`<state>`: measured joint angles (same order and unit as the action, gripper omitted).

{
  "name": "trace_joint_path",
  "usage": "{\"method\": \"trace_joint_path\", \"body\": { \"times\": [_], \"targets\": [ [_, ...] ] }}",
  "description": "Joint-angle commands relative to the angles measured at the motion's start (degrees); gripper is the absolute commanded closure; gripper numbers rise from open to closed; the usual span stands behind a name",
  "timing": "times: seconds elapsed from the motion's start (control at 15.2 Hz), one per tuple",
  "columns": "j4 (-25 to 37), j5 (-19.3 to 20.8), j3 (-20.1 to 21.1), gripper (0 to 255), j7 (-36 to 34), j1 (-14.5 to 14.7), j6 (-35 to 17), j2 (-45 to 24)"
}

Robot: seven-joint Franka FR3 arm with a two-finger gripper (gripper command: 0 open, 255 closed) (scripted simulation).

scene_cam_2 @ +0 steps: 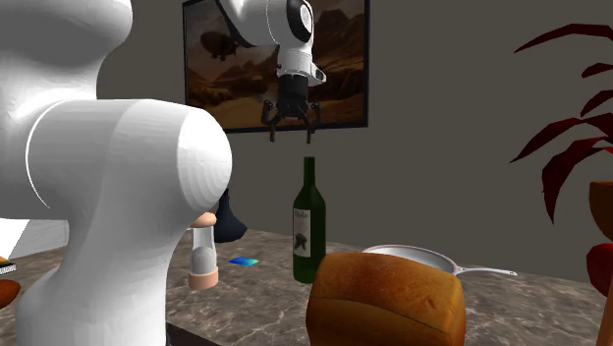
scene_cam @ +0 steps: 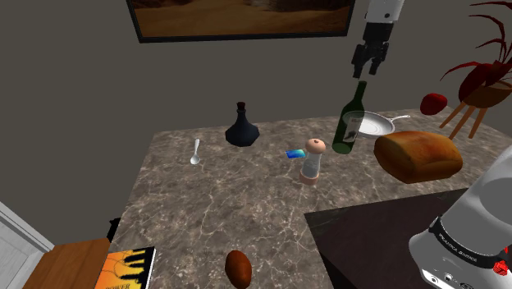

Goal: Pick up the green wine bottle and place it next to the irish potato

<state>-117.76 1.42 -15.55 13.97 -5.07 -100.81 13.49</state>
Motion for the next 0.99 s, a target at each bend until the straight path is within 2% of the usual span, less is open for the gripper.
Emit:
{"method": "trace_joint_path", "body": {
  "times": [0.0, 0.2, 0.66, 0.92],
  "targets": [
    [2.7, -0.1, -1.6, 0, 1.5, -0.9, 0.0, -3.9],
    [6.7, -0.7, -3.1, 0, 3.1, -1.9, 0.2, -9.3],
    [1.4, -0.7, -3.2, 0, 3.1, -1.9, -5.2, -9.4],
    [1.0, -0.8, -3.2, 0, 3.1, -1.9, -5.6, -9.4]
  ]
}}
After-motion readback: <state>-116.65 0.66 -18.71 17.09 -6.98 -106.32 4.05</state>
